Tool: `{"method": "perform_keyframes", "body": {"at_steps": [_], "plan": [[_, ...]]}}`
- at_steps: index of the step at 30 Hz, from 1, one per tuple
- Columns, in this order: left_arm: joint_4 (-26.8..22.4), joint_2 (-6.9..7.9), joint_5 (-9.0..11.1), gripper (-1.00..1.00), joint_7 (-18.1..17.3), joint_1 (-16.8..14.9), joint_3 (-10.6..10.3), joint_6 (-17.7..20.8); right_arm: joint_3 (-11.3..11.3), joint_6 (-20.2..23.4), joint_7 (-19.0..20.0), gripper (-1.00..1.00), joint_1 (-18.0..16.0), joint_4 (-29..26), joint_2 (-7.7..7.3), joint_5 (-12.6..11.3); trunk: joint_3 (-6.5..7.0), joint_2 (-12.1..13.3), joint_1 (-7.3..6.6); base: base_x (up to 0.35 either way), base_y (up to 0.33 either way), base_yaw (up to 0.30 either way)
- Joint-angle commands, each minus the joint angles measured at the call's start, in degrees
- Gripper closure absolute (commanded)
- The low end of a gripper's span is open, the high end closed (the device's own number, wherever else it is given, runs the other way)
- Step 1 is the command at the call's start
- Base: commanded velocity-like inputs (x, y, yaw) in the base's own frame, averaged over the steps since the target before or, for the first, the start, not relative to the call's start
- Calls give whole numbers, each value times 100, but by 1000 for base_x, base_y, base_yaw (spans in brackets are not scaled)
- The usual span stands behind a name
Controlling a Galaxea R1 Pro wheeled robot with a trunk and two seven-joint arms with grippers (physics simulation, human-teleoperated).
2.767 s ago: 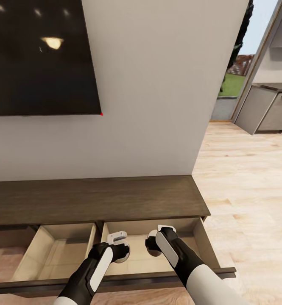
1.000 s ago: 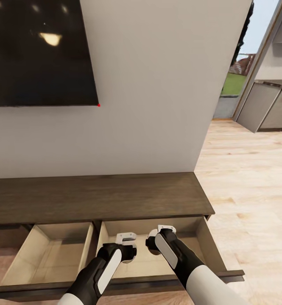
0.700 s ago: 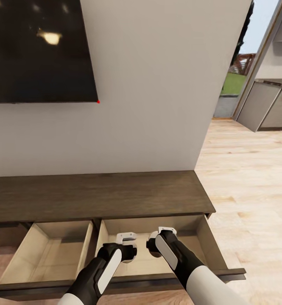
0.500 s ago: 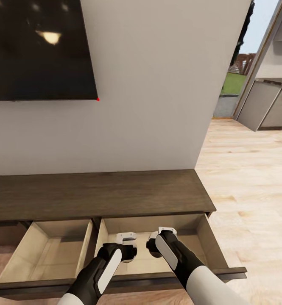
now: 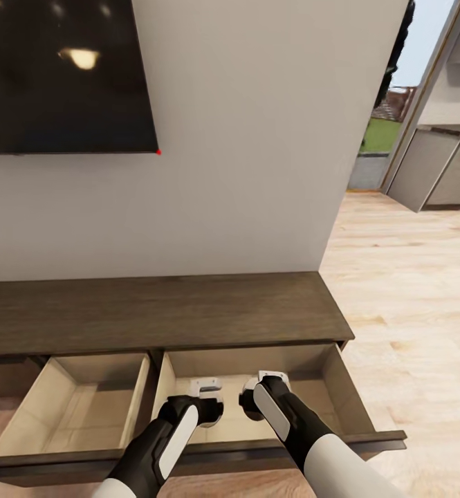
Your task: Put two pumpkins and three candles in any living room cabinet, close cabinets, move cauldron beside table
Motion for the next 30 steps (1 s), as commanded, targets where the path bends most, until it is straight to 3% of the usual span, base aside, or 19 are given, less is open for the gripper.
{"method": "perform_keyframes", "body": {"at_steps": [1,20,30], "plan": [[-16,3,-1,100,3,0,0,1,2,-2,1,100,-1,-2,0,3,-18,-42,23,0,0,0],[-62,24,18,100,3,0,-3,11,0,-7,1,100,-1,-3,0,3,-36,-82,44,71,0,0],[-62,18,18,100,12,0,0,36,1,-5,1,100,-1,-3,0,3,-216,-483,264,2,0,0]]}}
